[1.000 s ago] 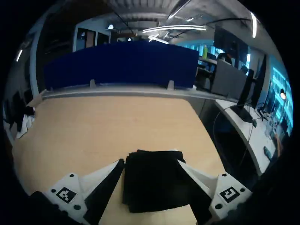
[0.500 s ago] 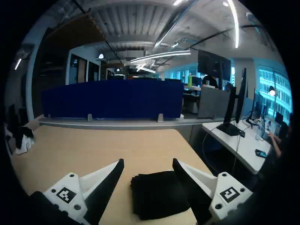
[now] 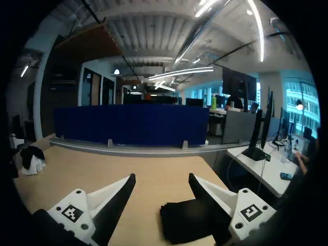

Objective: Fold towel

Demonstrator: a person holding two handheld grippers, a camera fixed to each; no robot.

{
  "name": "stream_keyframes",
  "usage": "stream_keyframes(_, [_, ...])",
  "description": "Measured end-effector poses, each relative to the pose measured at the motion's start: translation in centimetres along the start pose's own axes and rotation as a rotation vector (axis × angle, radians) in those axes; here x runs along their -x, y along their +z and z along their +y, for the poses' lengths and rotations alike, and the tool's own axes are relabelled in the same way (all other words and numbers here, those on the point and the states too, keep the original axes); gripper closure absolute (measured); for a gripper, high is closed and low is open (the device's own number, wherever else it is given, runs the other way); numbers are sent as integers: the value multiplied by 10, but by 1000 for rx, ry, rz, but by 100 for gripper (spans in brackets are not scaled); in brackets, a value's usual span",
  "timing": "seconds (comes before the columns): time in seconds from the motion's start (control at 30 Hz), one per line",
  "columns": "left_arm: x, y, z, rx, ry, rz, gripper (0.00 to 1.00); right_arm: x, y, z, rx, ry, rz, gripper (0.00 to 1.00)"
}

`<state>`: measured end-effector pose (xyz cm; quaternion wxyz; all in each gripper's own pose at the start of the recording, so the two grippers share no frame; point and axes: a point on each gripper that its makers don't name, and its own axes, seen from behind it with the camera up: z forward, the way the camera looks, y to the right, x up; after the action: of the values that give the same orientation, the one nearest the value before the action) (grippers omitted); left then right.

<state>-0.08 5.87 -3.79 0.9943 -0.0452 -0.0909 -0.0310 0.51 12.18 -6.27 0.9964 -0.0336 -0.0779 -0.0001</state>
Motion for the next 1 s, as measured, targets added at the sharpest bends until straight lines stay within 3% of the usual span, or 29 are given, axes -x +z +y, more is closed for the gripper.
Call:
stream_keyframes(0.1, [-9, 4, 0, -10, -2, 61, 4, -8, -3, -11, -6, 9, 14, 0])
stream_keyframes(0.2, [-11, 7, -2, -23, 8, 81, 4, -9, -5, -20, -3, 6, 19, 0])
stream_keyframes(0.47, [-14, 8, -5, -26, 11, 110, 4, -17, -8, -44, -16, -24, 33, 0])
stream_keyframes(1.0, [4, 27, -13, -25, 36, 131, 4, -37, -1, -121, -63, 26, 32, 0])
